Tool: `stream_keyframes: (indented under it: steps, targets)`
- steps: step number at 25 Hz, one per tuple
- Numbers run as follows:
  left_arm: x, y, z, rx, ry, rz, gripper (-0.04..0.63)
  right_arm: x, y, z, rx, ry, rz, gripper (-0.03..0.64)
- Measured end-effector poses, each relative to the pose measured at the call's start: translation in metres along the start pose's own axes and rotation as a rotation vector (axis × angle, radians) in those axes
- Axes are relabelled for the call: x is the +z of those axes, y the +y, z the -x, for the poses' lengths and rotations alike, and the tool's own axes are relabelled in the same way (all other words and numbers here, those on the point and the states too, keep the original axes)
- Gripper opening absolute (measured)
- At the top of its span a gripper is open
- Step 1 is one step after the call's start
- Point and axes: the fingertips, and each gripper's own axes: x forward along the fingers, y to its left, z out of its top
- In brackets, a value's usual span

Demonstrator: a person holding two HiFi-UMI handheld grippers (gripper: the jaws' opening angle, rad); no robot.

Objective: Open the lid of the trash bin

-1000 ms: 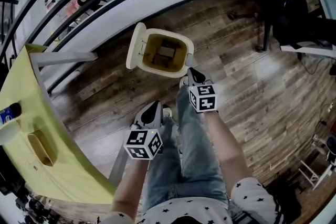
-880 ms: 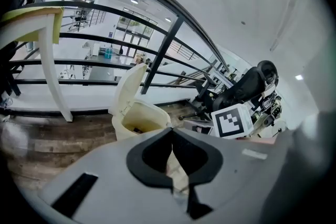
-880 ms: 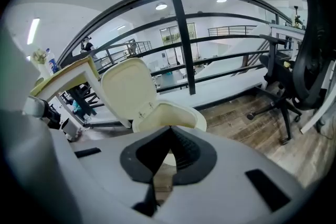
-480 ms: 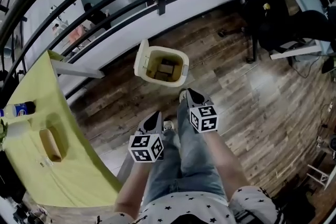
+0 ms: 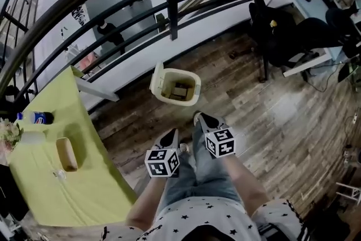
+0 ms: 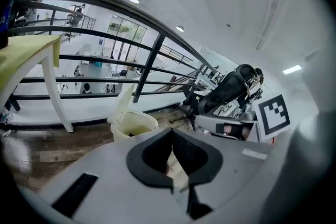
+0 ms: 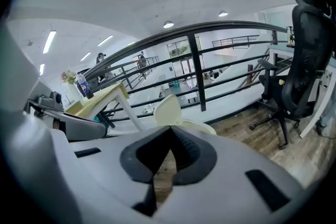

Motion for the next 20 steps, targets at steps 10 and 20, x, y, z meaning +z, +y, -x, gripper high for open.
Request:
stream_keyframes:
  steps: [10, 20]
  targets:
    - [0.036, -0.026, 0.044, -0.018, -0.053, -0.037, 0.012, 0.039, 0.036, 0.061, 0.017, -0.064, 0.036, -0.006]
    - [0.063, -0.049, 0.080, -0.065, -0.112, -0.083, 0.012, 0.058, 0.067, 0.104, 0.041, -0.107, 0.111, -0.006]
